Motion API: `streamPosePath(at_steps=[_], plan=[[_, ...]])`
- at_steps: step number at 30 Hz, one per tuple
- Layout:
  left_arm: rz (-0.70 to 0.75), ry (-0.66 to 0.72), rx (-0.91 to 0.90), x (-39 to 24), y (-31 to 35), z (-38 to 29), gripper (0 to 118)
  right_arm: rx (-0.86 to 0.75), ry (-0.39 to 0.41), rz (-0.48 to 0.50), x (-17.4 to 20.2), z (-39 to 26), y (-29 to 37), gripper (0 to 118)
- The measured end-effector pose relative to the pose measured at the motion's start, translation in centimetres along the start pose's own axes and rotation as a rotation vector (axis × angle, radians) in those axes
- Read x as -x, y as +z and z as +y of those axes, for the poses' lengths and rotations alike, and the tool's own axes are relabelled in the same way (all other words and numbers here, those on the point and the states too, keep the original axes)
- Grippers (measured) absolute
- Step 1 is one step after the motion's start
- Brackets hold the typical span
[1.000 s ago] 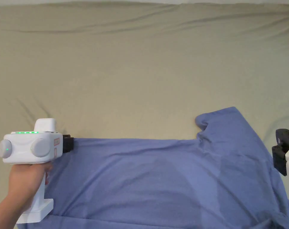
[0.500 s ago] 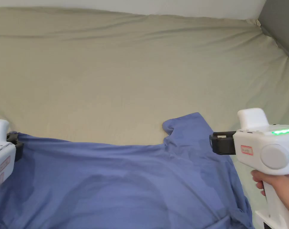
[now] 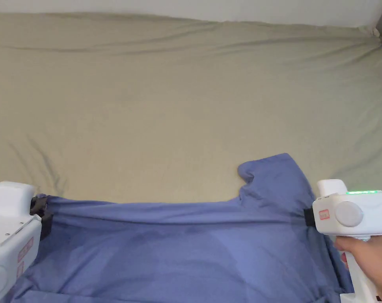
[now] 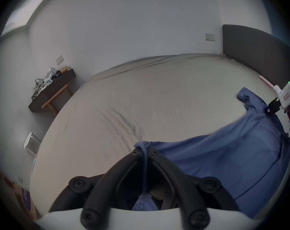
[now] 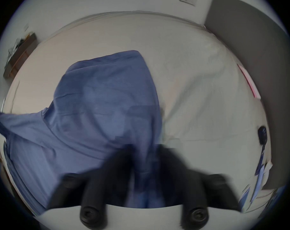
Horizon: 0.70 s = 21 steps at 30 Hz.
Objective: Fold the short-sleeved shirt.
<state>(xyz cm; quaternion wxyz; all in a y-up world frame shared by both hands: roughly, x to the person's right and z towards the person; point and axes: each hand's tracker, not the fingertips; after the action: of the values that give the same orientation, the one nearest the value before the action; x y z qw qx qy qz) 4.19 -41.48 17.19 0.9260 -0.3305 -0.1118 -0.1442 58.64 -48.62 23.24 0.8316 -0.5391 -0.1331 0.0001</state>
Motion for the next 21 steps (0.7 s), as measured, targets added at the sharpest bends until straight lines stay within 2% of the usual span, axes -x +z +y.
streamPosePath(at_steps=[2, 6, 13, 21], plan=[[0.004, 0.001, 0.002, 0.7, -0.5, -0.3, 2, -0.018, -0.002, -0.016, 0.3, 0.2, 1.4, 9], [-0.001, 0.013, -0.014, 1.1, 1.5, 0.8, 2, -0.094, 0.001, 0.031, -1.1, 0.3, 6.6, 9], [-0.002, 0.001, -0.018, 2.7, 6.4, 1.0, 2, -0.155, 0.062, 0.067, -2.5, -2.8, 15.8, 9], [-0.04, -0.057, 0.106, 3.1, 10.0, -4.6, 2, -0.071, 0.153, 0.099, -1.4, -11.0, 21.0, 9]])
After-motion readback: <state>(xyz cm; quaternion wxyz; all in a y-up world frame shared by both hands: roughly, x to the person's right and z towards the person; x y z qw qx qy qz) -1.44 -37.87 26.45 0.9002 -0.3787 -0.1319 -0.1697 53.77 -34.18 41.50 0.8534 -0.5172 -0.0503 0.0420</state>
